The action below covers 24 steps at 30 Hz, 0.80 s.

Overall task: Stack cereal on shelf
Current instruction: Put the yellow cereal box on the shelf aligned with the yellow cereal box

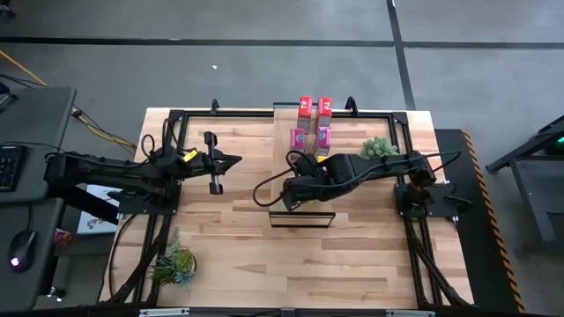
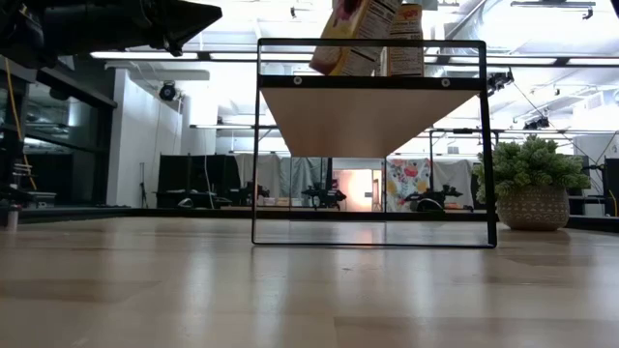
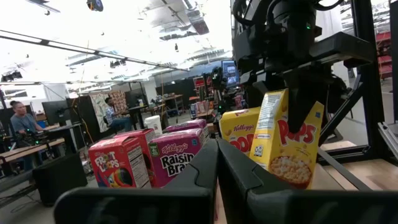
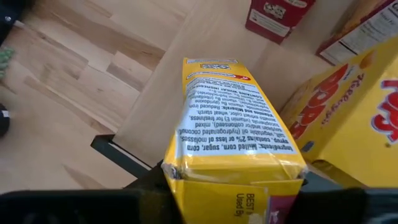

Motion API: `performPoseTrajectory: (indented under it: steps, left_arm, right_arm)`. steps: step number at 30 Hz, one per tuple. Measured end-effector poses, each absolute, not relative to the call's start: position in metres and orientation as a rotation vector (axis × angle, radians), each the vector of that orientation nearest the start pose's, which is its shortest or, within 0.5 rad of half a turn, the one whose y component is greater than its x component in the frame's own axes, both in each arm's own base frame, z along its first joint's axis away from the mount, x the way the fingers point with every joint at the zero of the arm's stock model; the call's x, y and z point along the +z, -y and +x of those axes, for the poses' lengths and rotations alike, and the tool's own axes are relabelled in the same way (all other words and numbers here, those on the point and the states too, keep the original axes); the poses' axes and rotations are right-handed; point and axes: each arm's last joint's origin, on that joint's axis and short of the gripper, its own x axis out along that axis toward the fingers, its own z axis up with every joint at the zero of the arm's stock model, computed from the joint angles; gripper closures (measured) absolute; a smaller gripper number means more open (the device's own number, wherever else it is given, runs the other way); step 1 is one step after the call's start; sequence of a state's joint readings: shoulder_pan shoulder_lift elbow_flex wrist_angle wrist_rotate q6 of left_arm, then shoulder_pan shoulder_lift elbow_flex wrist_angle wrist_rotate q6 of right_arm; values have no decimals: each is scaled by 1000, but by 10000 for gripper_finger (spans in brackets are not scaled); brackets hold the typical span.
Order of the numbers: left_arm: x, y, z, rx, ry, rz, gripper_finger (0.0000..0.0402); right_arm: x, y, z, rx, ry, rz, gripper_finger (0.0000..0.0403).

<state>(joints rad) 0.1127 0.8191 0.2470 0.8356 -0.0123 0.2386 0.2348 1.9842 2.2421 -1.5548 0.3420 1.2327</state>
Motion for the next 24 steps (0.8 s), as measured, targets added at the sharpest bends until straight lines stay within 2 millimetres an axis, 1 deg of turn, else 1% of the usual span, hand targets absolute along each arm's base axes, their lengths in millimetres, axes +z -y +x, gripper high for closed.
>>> performPoseTrajectory:
  steps: [2,4,11,15,18,24]
  left_arm:
    - [239,-20,170,155,247,250,401]
    - [239,-20,170,155,247,250,401]
    - [239,-20,170,155,247,249,401]
    - [239,-20,170,155,247,249,401]
    - [239,-20,170,155,247,249,401]
    - [239,-20,170,155,247,249,401]
  right_arm:
    - [374,-77,365,-811,-976,691,270]
    - [374,-77,365,-807,-977,684,255]
    - [374,-77,365,-808,-977,684,167]
    - [374,-76,366,-819,-965,675,132]
    - [375,-73,366,-818,-965,659,121]
    - [375,-69,369,-813,-944,632,119]
